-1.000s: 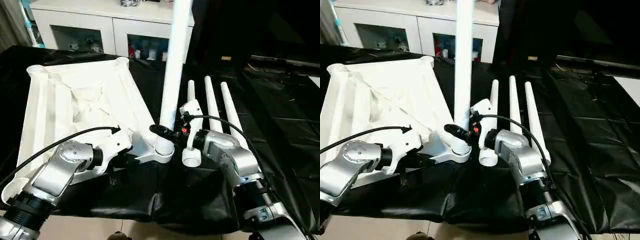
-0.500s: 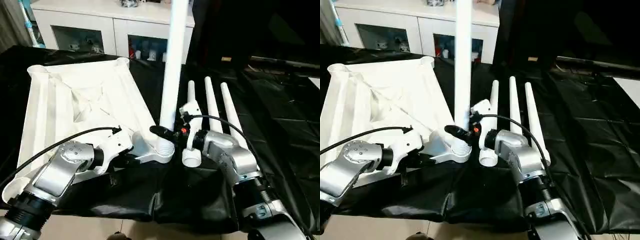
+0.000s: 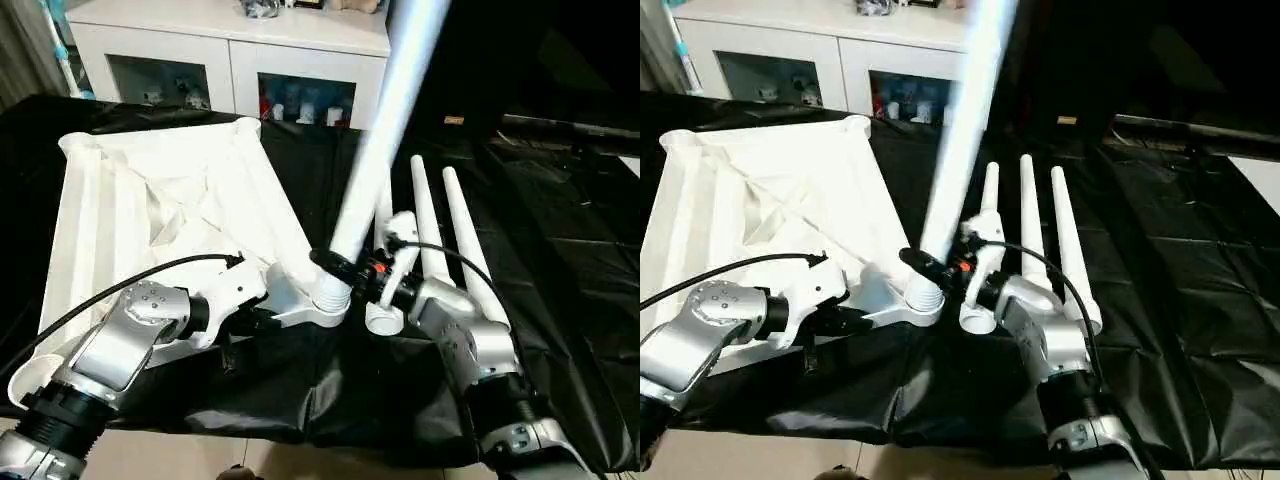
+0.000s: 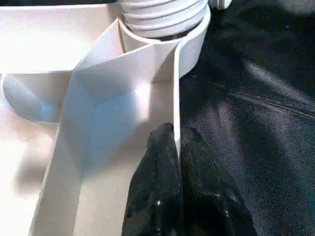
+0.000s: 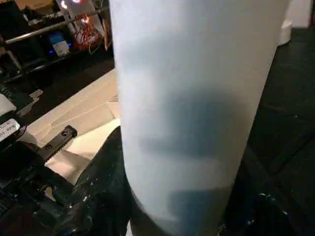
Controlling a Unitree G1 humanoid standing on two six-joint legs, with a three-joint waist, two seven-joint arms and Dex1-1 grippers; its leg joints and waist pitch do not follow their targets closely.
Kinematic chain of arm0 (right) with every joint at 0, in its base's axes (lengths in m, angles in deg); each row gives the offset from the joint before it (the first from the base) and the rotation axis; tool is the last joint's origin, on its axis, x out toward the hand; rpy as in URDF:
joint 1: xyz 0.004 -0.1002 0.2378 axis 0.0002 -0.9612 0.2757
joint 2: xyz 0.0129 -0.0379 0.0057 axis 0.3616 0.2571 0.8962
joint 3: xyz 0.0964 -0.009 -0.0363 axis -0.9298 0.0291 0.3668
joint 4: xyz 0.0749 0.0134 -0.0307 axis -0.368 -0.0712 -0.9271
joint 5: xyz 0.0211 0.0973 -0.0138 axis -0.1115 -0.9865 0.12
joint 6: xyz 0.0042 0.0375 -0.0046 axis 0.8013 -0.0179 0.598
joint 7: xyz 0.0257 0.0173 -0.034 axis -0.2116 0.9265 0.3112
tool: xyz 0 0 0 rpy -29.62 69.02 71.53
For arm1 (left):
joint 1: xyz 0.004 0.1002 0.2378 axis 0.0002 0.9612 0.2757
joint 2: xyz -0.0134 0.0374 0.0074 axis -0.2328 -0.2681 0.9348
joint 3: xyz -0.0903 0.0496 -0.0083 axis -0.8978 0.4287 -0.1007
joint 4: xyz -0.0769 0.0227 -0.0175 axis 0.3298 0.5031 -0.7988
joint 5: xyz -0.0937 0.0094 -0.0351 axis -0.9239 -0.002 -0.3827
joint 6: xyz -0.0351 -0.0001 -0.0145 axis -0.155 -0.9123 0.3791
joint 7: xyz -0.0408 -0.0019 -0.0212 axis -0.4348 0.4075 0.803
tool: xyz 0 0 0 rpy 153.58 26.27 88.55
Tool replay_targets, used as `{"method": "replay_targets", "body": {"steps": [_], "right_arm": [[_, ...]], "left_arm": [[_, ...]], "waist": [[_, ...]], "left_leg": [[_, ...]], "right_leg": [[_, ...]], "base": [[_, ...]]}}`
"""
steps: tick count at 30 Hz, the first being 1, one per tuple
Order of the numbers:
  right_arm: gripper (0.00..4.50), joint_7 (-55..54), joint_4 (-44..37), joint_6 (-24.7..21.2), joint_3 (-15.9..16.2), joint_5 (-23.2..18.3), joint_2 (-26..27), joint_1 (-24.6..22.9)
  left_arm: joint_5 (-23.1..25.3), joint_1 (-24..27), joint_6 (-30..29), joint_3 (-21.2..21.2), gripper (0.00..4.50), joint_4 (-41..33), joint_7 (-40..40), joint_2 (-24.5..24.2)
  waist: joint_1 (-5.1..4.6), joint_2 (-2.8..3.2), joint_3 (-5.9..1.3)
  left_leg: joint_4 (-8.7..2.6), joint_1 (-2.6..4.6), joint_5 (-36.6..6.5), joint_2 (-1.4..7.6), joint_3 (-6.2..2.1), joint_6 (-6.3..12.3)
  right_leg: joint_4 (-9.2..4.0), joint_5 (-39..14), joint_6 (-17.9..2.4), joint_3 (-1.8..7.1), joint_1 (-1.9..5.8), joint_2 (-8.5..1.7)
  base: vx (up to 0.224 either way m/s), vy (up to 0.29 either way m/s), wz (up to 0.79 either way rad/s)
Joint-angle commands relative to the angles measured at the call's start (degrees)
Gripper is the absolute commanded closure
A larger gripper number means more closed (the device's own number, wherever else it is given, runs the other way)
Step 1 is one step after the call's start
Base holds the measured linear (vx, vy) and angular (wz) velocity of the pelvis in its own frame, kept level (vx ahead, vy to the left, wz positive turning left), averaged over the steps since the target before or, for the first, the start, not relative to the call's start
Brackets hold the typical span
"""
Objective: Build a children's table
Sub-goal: Rotate table base
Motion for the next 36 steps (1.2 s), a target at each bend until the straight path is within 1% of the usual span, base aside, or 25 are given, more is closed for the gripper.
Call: {"method": "replay_targets", "body": {"steps": [1,2,3,4,5,6,7,9,10,12,13,14,15,17,18,19,21,23,25,26,28,29,30,31,36], "right_arm": [[2.64,-1.19,3.19,2.04,0.62,2.66,-0.18,-3.65],[2.64,-1.18,3.31,2.89,0.58,2.87,-0.01,-4.08],[2.64,-1.18,3.31,2.89,0.58,2.87,-0.01,-4.08],[2.64,-1.24,3.21,4.54,0.14,2.96,0.51,-5.12],[2.64,-1.24,3.21,4.57,0.12,2.96,0.52,-5.14],[2.64,-1.21,3.04,5.59,-0.08,3.03,0.75,-5.81],[2.64,-1.22,2.87,6.99,-0.07,3.22,0.88,-6.58],[2.65,-1.15,2.35,8.73,0.22,3.66,0.84,-7.62],[2.65,-1.16,2.23,9.06,0.31,3.79,0.81,-7.81],[2.65,-1.2,2.11,10.06,0.59,4.06,0.69,-8.2],[2.65,-1.14,1.93,10.96,0.97,4.41,0.48,-8.63],[2.65,-1.02,1.32,11.18,1.99,5.3,0.01,-9.0],[2.65,-0.98,1.12,11.26,2.34,5.6,-0.15,-9.12],[2.65,-0.87,-0.03,10.74,5.02,8.14,-1.43,-9.4],[2.65,-0.57,-0.33,10.56,6.08,9.1,-1.79,-9.36],[2.65,-0.37,-0.27,10.18,7.12,10.08,-2.09,-9.05],[2.65,0.17,0.02,9.33,8.45,11.05,-2.4,-8.37],[2.65,0.88,0.26,8.22,9.5,11.68,-2.65,-7.56],[2.65,1.22,0.38,7.3,10.04,11.87,-2.85,-7.07],[2.65,1.31,0.45,6.53,10.49,12.0,-3.09,-6.76],[2.65,1.45,0.82,5.26,10.96,12.21,-3.25,-6.22],[2.65,1.55,1.12,4.37,11.06,12.2,-3.27,-5.87],[2.65,1.59,1.3,4.03,11.05,12.18,-3.26,-5.7],[2.65,1.59,1.66,3.5,10.83,12.06,-3.17,-5.4],[2.65,1.36,3.69,3.33,9.46,11.77,-3.15,-4.53]], "left_arm": [[0.25,-0.65,0.49,0.65,4.5,0.65,0.12,0.72],[0.28,-0.7,0.56,0.62,4.5,0.75,0.21,0.7],[0.28,-0.7,0.56,0.62,4.5,0.75,0.21,0.7],[0.34,-0.82,0.67,0.61,4.5,0.96,0.37,0.69],[0.34,-0.83,0.68,0.61,4.5,0.97,0.37,0.69],[0.38,-0.91,0.7,0.59,4.5,1.06,0.44,0.67],[0.43,-1.01,0.76,0.59,4.5,1.2,0.52,0.65],[0.51,-1.2,0.87,0.63,4.5,1.48,0.6,0.65],[0.52,-1.26,0.89,0.64,4.5,1.54,0.61,0.66],[0.59,-1.4,1.01,0.64,4.5,1.8,0.66,0.73],[0.69,-1.63,1.14,0.67,4.5,2.16,0.69,0.9],[0.83,-1.74,1.33,0.71,4.5,2.49,0.71,1.03],[0.87,-1.78,1.4,0.72,4.5,2.61,0.71,1.08],[1.16,-1.9,1.72,0.86,4.5,3.16,0.63,1.35],[1.27,-1.83,1.85,0.88,4.5,3.23,0.57,1.36],[1.36,-1.72,1.96,0.9,4.5,3.21,0.45,1.38],[1.51,-1.58,2.02,0.92,4.5,3.17,0.15,1.47],[1.57,-1.3,1.96,0.84,4.5,2.95,-0.21,1.56],[1.65,-1.14,1.99,0.73,4.5,2.86,-0.36,1.72],[1.69,-1.0,2.03,0.64,4.5,2.78,-0.37,1.75],[1.71,-0.76,2.09,0.47,4.5,2.67,-0.48,1.68],[1.75,-0.66,2.09,0.34,4.5,2.65,-0.59,1.71],[1.77,-0.61,2.06,0.28,4.5,2.63,-0.65,1.73],[1.84,-0.54,2.04,0.16,4.5,2.6,-0.74,1.8],[1.83,-0.25,2.2,-0.57,4.5,2.7,-1.42,2.12]], "waist": [[-0.18,2.13,-2.92],[-0.12,1.95,-2.96],[-0.06,1.95,-2.92],[-0.08,2.15,-2.95],[-0.08,2.17,-2.88],[0.05,2.82,-2.86],[-0.08,2.78,-2.74],[0.05,2.67,-2.79],[0.03,3.04,-2.8],[0.07,3.07,-2.78],[0.06,3.27,-2.82],[-0.03,3.0,-2.79],[0.08,3.1,-2.82],[0.11,3.07,-2.87],[0.15,2.8,-2.89],[0.04,2.32,-2.76],[0.01,2.27,-2.63],[0.01,1.81,-2.48],[-0.08,1.83,-2.49],[-0.16,1.39,-2.52],[-0.29,1.52,-2.55],[-0.41,1.1,-2.51],[-0.4,1.31,-2.48],[-0.47,0.98,-2.45],[-0.59,0.9,-2.2]], "left_leg": [[-5.2,1.74,-19.78,3.61,-1.73,-3.56],[-5.26,1.75,-19.9,3.7,-1.81,-3.5],[-5.31,1.68,-20.22,3.64,-1.9,-3.41],[-5.34,1.72,-20.37,3.67,-1.92,-3.31],[-5.34,1.71,-20.54,3.66,-1.91,-3.13],[-5.36,1.81,-21.06,3.64,-2.02,-3.25],[-5.48,1.9,-22.49,3.67,-2.02,-3.41],[-5.54,1.97,-22.84,3.73,-2.13,-3.24],[-5.58,2.03,-22.93,3.77,-2.1,-3.21],[-5.66,1.97,-22.46,3.74,-2.09,-2.96],[-5.69,2.02,-22.34,3.72,-2.09,-2.9],[-5.75,2.07,-22.14,3.76,-2.02,-2.73],[-5.76,2.06,-21.72,3.76,-2.06,-2.7],[-5.84,2.03,-20.79,3.77,-1.98,-2.53],[-5.85,1.94,-19.98,3.77,-1.97,-2.27],[-5.88,1.8,-19.59,3.72,-1.82,-2.09],[-5.86,2.01,-20.24,3.7,-1.85,-1.94],[-5.97,2.21,-21.8,3.79,-1.98,-2.2],[-6.04,2.3,-22.44,3.85,-2.06,-2.4],[-6.19,2.25,-22.53,3.93,-2.07,-2.48],[-6.27,2.32,-23.16,3.95,-2.14,-2.75],[-6.29,2.29,-23.38,3.93,-2.06,-2.71],[-6.28,2.41,-23.93,3.86,-2.1,-2.82],[-6.26,2.4,-24.48,3.88,-2.1,-2.87],[-6.34,2.64,-27.19,3.86,-2.45,-3.34]], "right_leg": [[-5.51,-12.74,-10.32,3.47,1.2,-5.67],[-5.47,-12.99,-10.22,3.48,1.22,-5.77],[-5.52,-13.92,-10.18,3.48,1.3,-5.77],[-5.56,-14.3,-10.2,3.5,1.28,-5.73],[-5.62,-14.89,-10.21,3.54,1.23,-5.79],[-5.61,-15.44,-10.21,3.54,1.14,-5.82],[-5.96,-16.59,-10.07,3.57,1.1,-5.81],[-6.0,-17.87,-9.88,3.59,1.18,-5.93],[-6.09,-17.75,-9.84,3.56,1.07,-5.79],[-6.02,-17.02,-10.07,3.58,1.16,-5.74],[-6.03,-17.04,-10.15,3.57,1.2,-5.77],[-6.14,-16.81,-10.15,3.58,1.2,-5.7],[-6.11,-16.57,-10.06,3.56,1.26,-5.7],[-6.01,-15.5,-9.95,3.57,1.36,-5.64],[-5.95,-15.18,-9.92,3.54,1.47,-5.67],[-6.13,-15.62,-9.54,3.54,1.51,-5.57],[-6.34,-18.64,-9.14,3.66,1.28,-5.89],[-6.78,-22.95,-8.21,3.76,1.03,-6.04],[-6.89,-23.82,-7.84,3.79,0.94,-6.07],[-6.85,-23.52,-7.64,3.76,0.88,-5.96],[-6.77,-22.59,-7.76,3.71,0.81,-5.88],[-6.87,-22.63,-7.67,3.72,0.83,-5.84],[-6.88,-23.17,-7.62,3.75,0.7,-5.91],[-7.08,-24.37,-7.26,3.81,0.68,-6.05],[-7.68,-30.13,-5.8,3.8,0.34,-6.34]], "base": [[0.0,0.0,0.0],[0.0,0.0,0.0],[0.0,0.0,0.0],[0.0,0.0,0.0],[0.0,0.0,0.0],[0.0,0.0,0.0],[0.0,0.0,0.0],[0.0,0.0,0.0],[0.0,0.0,0.0],[0.0,0.0,0.0],[0.0,0.0,0.0],[0.0,0.0,0.0],[0.0,0.0,0.0],[0.0,0.0,0.0],[0.0,0.0,0.0],[0.0,0.0,0.0],[0.0,0.0,0.0],[0.0,0.0,0.0],[0.0,0.0,0.0],[0.0,0.0,0.0],[0.0,0.0,0.0],[0.0,0.0,0.0],[0.0,0.0,0.0],[0.0,0.0,0.0],[0.0,0.0,0.0]]}}
